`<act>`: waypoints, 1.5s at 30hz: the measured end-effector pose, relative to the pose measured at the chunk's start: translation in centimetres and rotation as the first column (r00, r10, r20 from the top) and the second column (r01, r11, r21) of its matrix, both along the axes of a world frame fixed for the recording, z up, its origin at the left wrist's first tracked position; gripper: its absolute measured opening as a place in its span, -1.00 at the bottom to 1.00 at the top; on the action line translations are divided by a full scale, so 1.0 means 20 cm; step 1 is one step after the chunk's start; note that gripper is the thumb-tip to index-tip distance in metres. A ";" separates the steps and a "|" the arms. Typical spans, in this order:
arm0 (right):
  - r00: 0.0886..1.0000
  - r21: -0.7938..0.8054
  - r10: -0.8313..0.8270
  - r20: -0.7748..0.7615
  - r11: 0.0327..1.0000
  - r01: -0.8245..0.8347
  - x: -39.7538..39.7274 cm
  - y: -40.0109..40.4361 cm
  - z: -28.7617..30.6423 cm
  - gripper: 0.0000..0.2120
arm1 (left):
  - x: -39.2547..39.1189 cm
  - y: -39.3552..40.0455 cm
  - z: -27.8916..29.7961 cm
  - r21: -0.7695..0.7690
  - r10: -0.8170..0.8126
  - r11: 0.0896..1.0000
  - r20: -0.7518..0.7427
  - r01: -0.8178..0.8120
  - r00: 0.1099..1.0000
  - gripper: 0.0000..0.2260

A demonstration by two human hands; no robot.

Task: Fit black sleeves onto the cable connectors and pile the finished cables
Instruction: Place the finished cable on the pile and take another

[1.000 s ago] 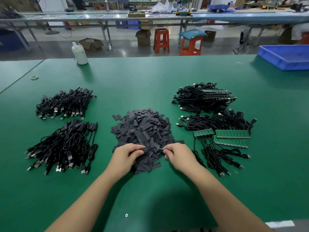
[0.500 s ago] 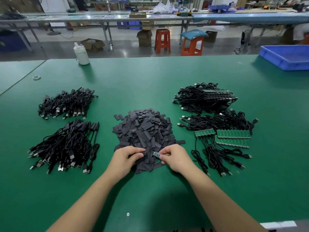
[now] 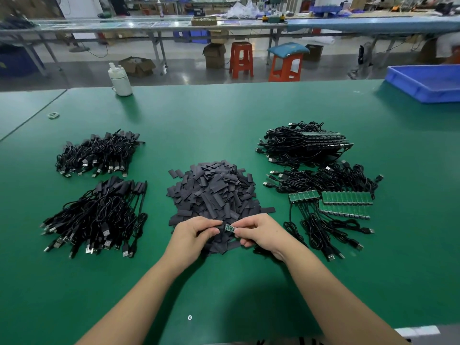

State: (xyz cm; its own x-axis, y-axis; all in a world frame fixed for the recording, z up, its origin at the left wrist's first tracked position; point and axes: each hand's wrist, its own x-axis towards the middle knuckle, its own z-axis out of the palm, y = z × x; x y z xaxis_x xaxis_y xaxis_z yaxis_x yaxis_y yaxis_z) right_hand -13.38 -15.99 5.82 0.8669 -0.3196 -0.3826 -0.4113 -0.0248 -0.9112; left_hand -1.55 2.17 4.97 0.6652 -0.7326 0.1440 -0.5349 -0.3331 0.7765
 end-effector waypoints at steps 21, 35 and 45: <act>0.999 0.103 0.031 0.023 0.994 -0.034 0.02 -0.02 -0.03 -0.86 | 0.02 -0.01 0.05 0.138 -0.122 0.986 0.199 0.096 0.972 -0.75; 0.995 0.113 0.044 0.095 0.992 -0.054 0.03 0.01 -0.02 -0.79 | -0.02 -0.04 0.07 0.215 -0.233 0.962 0.322 0.169 0.918 -0.76; 0.994 0.049 0.050 0.101 0.997 -0.055 0.03 0.00 0.02 -0.86 | -0.04 -0.04 0.11 0.088 -0.120 0.991 0.189 0.105 0.975 -0.81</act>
